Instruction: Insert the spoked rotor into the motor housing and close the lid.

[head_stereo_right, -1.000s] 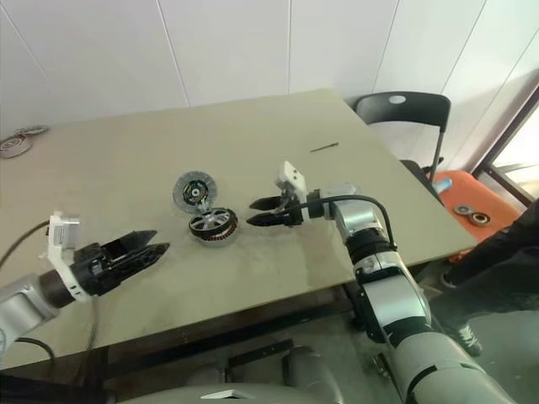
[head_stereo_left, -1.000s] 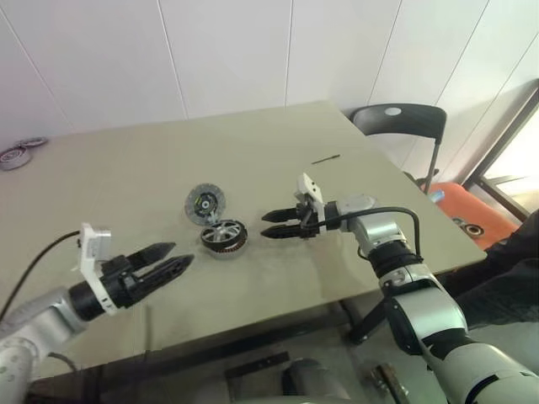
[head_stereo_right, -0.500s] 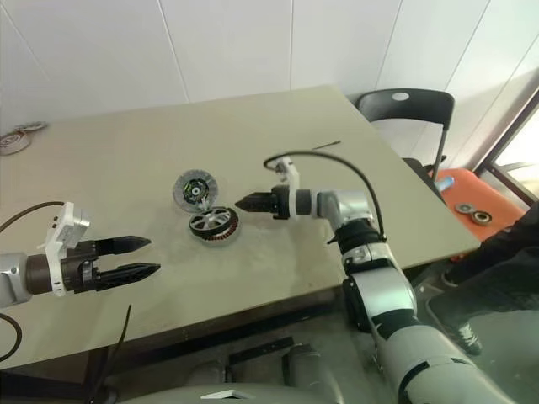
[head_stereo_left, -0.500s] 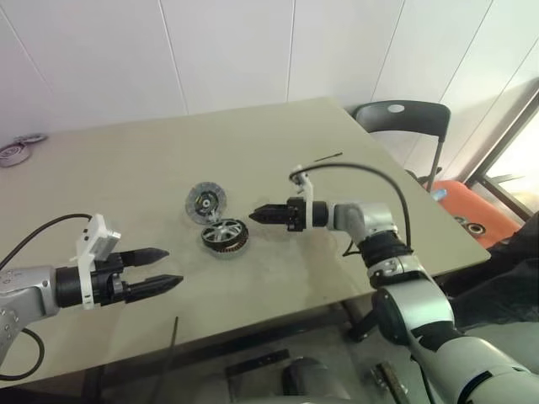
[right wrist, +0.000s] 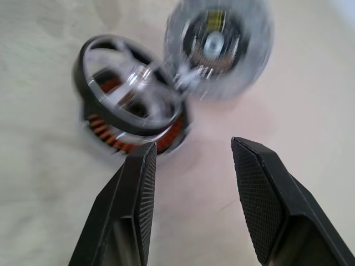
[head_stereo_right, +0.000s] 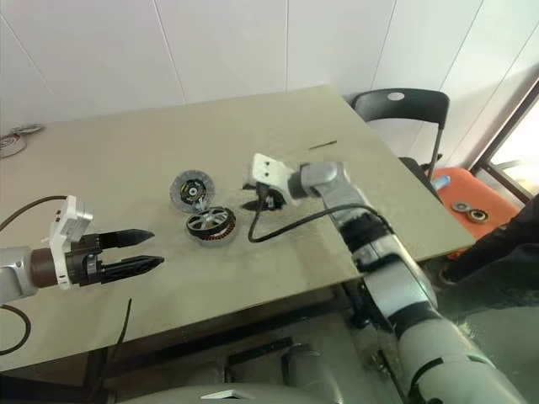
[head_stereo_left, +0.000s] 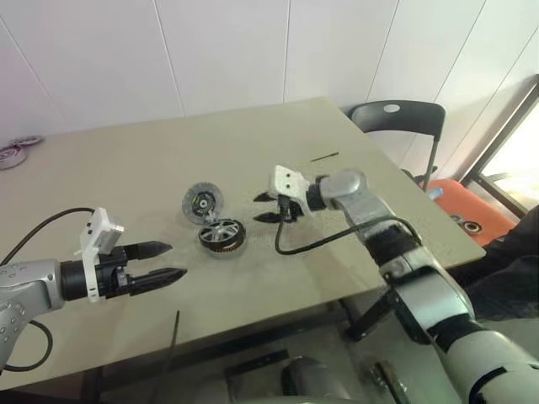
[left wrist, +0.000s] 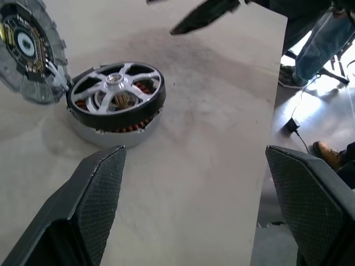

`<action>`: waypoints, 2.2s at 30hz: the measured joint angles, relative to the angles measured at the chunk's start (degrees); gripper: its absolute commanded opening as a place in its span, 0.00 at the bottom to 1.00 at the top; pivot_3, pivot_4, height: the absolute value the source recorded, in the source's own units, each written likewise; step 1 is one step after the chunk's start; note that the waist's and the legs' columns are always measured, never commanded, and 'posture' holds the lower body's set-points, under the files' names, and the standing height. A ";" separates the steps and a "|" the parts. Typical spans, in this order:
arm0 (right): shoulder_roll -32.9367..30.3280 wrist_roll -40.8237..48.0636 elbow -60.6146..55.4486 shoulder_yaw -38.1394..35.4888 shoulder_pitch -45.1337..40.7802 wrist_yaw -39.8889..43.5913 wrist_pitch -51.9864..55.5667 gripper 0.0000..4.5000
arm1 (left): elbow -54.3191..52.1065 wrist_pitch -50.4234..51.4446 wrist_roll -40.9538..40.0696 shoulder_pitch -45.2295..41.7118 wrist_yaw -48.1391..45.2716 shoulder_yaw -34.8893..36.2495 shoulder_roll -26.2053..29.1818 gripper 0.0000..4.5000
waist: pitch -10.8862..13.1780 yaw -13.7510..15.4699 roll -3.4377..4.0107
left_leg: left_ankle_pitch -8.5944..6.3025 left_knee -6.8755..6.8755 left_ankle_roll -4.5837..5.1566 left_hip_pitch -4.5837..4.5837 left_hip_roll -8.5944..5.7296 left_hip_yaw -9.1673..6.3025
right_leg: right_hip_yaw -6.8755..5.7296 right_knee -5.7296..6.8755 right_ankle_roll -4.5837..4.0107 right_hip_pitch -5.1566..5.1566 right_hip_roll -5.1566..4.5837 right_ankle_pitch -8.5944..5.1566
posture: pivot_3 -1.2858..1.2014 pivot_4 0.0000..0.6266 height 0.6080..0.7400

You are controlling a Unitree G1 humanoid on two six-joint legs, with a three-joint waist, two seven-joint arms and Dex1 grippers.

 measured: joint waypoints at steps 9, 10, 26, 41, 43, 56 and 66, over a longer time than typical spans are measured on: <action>3.07 -0.35 11.78 1.36 -8.30 13.74 -14.64 0.50 | 0.30 0.72 1.03 -0.80 0.16 -0.65 -0.71 0.96 | -0.01 0.37 -0.01 | 0.00 0.04 0.01 0.02 0.01 -0.02 | 0.00 0.05 -0.04 0.06 -0.03 0.07 | 0.52 0.00 1.00; 3.51 -0.46 12.83 1.36 -9.30 14.46 -16.66 0.50 | 0.24 0.76 1.07 -0.45 0.20 -0.64 -0.88 0.96 | -0.01 0.29 -0.02 | 0.00 0.04 0.01 0.05 0.01 -0.02 | 0.00 0.06 -0.04 0.06 -0.02 0.08 | 0.52 0.00 1.00; 11.36 -13.52 29.61 5.04 -17.00 2.74 -44.92 0.50 | -1.50 0.96 1.15 2.45 3.02 1.25 -3.30 0.96 | -0.04 0.38 -0.05 | 0.00 0.09 0.00 0.09 0.03 -0.05 | 0.07 0.12 -0.06 0.13 -0.06 0.08 | 0.52 0.00 1.00; 8.34 -15.87 30.41 6.26 -10.75 6.04 -45.57 0.50 | -0.47 0.92 1.79 1.52 3.23 1.63 -3.94 0.96 | -0.05 0.28 -0.08 | 0.00 0.15 0.00 0.33 0.02 -0.06 | 0.08 0.27 -0.06 0.30 -0.03 0.09 | 0.52 0.00 1.00; 8.44 -15.96 30.38 6.26 -10.77 5.98 -45.52 0.50 | -0.21 0.92 1.93 1.20 3.18 1.32 -3.96 0.96 | -0.06 0.29 -0.08 | 0.00 0.16 0.00 0.37 0.02 -0.05 | 0.09 0.27 -0.06 0.35 -0.03 0.09 | 0.52 0.00 1.00; 9.85 -18.14 30.37 7.28 -13.28 6.58 -46.95 0.50 | -0.33 0.92 2.28 2.00 3.87 0.73 -6.10 0.96 | -0.06 0.31 -0.09 | 0.00 0.16 0.00 0.47 0.02 -0.03 | 0.12 0.29 -0.06 0.43 -0.04 0.09 | 0.52 0.00 1.00; 12.91 -20.29 31.08 8.55 -13.96 5.44 -46.73 0.50 | -1.37 0.91 2.27 3.14 5.04 0.66 -7.30 0.96 | -0.07 0.31 -0.10 | 0.00 0.17 -0.01 0.57 0.02 -0.02 | 0.15 0.35 -0.06 0.48 -0.04 0.09 | 0.52 0.00 1.00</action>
